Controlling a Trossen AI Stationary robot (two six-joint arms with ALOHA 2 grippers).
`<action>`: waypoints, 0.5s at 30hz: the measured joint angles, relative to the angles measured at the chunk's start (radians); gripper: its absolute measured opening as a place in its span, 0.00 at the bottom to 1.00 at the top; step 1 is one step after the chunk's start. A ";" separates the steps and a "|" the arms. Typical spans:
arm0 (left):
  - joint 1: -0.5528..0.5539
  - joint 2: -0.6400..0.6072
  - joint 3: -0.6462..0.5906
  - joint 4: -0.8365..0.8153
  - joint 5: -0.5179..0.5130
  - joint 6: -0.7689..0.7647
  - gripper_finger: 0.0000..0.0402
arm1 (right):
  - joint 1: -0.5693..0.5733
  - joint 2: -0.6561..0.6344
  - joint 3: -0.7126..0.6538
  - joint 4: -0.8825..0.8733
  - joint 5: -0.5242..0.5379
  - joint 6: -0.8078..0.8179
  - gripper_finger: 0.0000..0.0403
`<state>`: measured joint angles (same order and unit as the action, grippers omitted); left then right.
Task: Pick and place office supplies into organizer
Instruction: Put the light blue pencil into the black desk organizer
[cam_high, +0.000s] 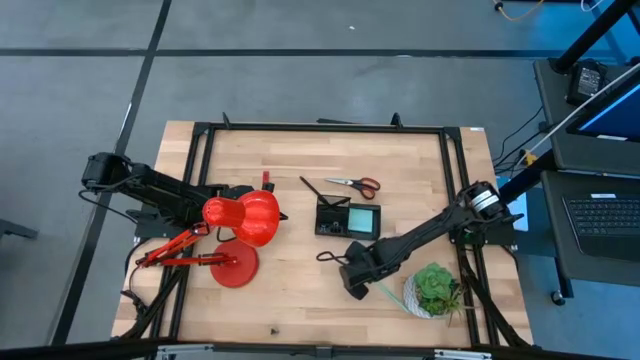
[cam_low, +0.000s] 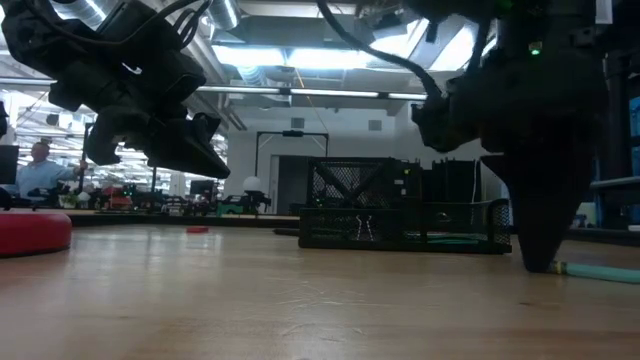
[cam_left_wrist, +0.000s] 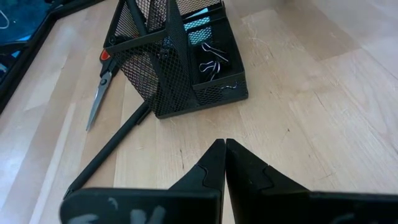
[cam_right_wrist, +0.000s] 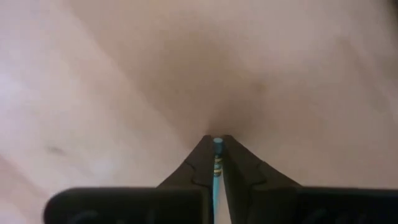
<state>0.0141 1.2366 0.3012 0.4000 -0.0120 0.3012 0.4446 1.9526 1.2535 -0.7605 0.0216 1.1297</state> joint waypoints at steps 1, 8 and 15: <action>0.000 0.000 0.000 0.000 0.000 0.000 0.01 | -0.001 0.002 0.008 0.014 0.005 -0.011 0.04; 0.000 0.000 0.000 0.000 0.000 0.000 0.01 | -0.007 -0.001 0.018 0.010 0.045 -0.040 0.04; 0.000 0.000 0.000 0.000 0.000 0.000 0.01 | -0.028 -0.002 0.045 0.004 0.069 -0.106 0.04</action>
<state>0.0139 1.2367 0.3014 0.4004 -0.0120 0.3014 0.4166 1.9507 1.2988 -0.7567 0.0908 1.0232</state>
